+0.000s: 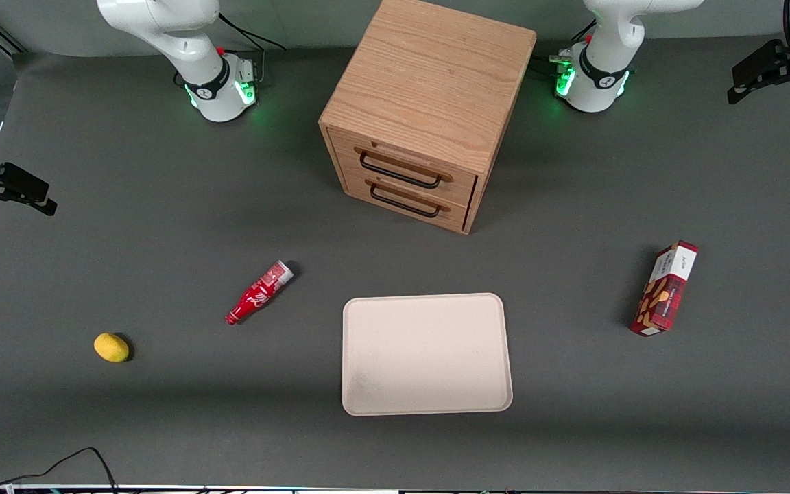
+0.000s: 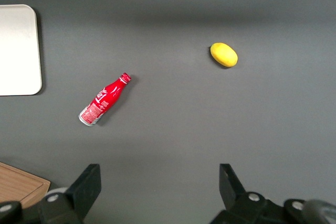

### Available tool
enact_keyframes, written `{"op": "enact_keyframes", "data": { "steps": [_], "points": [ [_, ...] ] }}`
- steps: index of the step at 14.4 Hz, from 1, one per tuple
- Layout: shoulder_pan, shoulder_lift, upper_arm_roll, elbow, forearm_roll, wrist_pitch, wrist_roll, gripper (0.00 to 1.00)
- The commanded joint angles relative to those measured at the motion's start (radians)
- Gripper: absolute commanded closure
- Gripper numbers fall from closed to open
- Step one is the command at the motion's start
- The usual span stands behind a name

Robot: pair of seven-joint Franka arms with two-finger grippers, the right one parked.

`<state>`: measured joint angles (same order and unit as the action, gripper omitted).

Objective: Place red cookie box on tray

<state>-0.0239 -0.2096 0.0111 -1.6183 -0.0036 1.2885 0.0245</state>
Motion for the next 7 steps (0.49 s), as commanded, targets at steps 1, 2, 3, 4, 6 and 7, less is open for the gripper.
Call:
{"op": "enact_keyframes", "data": {
  "steps": [1,2,3,4,6,7],
  "points": [
    [-0.012,0.012,0.012,0.034,0.011,-0.023,-0.021,0.0],
    [-0.011,0.012,0.015,0.037,0.013,-0.027,-0.021,0.0],
    [-0.011,0.012,0.013,0.037,0.014,-0.024,-0.021,0.0],
    [-0.011,0.016,0.012,0.037,0.017,-0.024,-0.021,0.0],
    [-0.011,0.018,0.016,0.037,0.019,-0.028,-0.018,0.0],
    [-0.011,0.018,0.021,0.035,0.019,-0.029,-0.011,0.0]
  ]
}}
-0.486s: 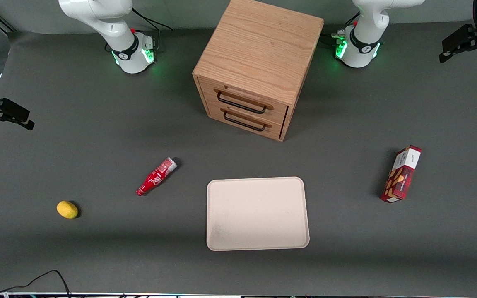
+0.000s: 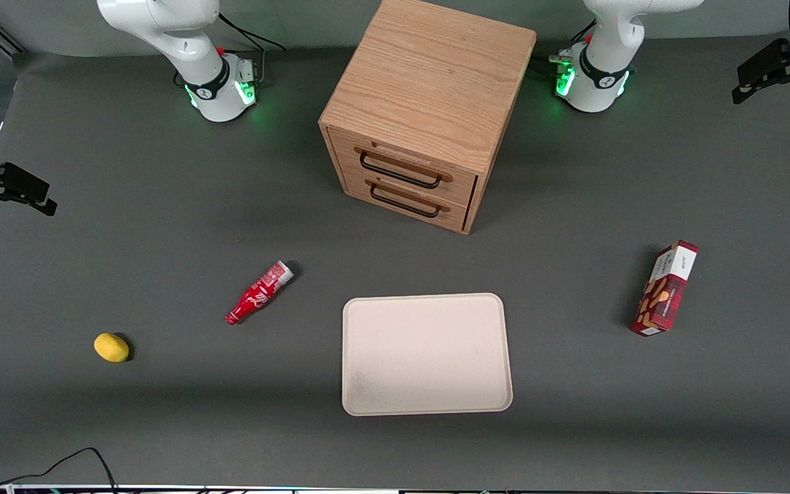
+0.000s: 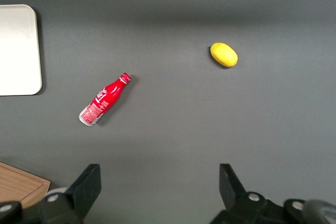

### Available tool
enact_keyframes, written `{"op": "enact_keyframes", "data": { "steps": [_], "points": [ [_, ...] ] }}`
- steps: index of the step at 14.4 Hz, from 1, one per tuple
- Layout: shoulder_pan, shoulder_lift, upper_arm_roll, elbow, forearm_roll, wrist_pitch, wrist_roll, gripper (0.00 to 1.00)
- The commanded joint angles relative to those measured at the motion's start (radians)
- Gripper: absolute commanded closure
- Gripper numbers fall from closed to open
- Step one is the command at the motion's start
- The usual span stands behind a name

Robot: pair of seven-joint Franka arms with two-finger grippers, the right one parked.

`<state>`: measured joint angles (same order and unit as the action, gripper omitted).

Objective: Place red cookie box on tray

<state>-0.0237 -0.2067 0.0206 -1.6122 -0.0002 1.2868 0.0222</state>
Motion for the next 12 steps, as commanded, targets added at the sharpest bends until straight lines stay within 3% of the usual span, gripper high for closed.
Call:
{"op": "enact_keyframes", "data": {
  "steps": [1,12],
  "points": [
    [-0.012,0.018,0.016,0.028,0.016,-0.027,-0.005,0.0],
    [0.001,0.027,0.025,0.05,0.014,-0.023,0.005,0.0]
  ]
}}
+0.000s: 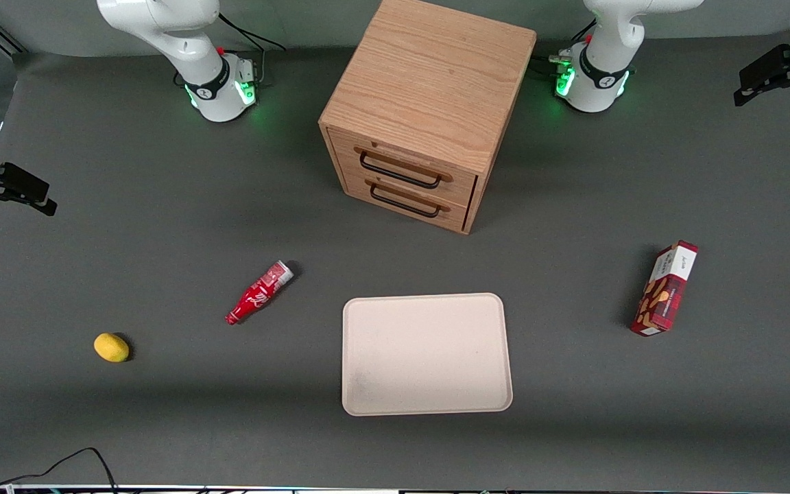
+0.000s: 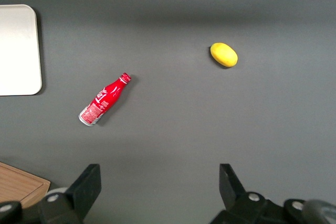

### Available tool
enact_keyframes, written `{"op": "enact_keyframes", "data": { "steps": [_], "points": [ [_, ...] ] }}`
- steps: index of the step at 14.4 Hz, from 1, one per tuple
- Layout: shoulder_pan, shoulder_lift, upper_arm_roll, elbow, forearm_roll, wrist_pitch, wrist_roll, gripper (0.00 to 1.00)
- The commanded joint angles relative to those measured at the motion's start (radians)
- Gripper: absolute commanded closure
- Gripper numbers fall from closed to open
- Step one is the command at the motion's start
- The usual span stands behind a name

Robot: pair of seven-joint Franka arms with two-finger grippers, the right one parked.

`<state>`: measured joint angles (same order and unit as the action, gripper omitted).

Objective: Place red cookie box on tray

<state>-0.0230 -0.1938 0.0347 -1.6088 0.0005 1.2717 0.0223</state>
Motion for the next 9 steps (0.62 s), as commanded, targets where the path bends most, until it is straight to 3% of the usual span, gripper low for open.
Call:
{"op": "enact_keyframes", "data": {
  "steps": [1,6,9],
  "points": [
    [0.0,0.031,0.037,0.082,0.013,-0.011,0.01,0.0],
    [0.002,0.155,0.109,0.266,0.036,-0.022,0.23,0.0],
    [0.014,0.265,0.16,0.261,0.038,0.056,0.48,0.0]
  ]
}}
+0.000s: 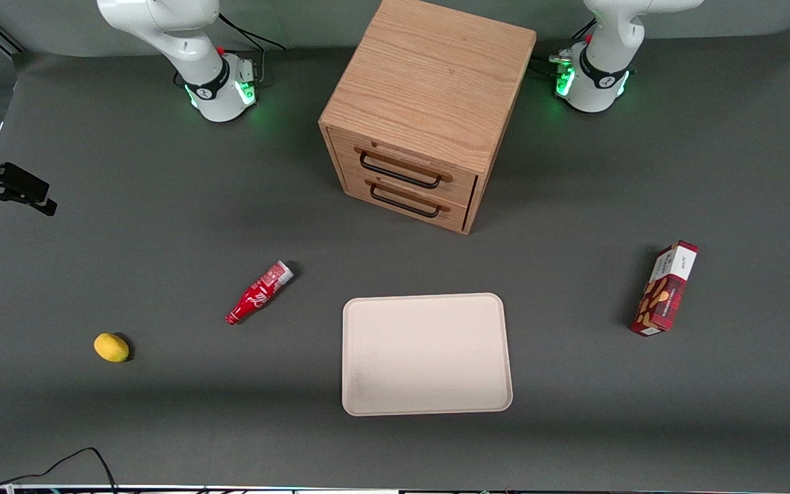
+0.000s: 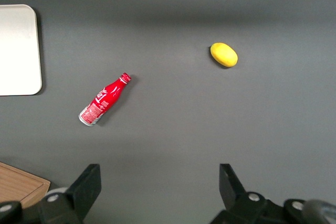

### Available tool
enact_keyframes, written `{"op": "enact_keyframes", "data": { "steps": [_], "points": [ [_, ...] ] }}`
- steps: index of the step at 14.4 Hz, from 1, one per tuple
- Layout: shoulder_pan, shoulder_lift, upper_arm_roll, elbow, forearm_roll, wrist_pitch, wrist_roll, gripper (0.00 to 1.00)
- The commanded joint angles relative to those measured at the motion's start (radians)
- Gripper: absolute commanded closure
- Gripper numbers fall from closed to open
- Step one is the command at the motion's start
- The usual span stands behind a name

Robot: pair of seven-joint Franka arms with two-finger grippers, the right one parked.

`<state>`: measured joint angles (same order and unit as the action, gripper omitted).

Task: Place red cookie box on tray
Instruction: 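Lower the open left gripper around the cookie box's end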

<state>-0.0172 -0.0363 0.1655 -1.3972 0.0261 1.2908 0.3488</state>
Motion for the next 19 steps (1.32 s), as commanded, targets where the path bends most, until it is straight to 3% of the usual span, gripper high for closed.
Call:
{"op": "enact_keyframes", "data": {
  "steps": [1,3,5,10,19],
  "points": [
    [0.008,0.148,0.037,0.031,0.003,0.083,0.232,0.0],
    [0.008,0.231,0.032,-0.02,-0.005,0.157,0.321,0.0],
    [0.008,0.306,0.017,-0.098,-0.059,0.258,0.35,0.0],
    [0.005,0.378,-0.006,-0.368,-0.103,0.632,0.4,0.0],
    [0.005,0.507,-0.02,-0.476,-0.103,0.887,0.4,0.0]
  ]
}}
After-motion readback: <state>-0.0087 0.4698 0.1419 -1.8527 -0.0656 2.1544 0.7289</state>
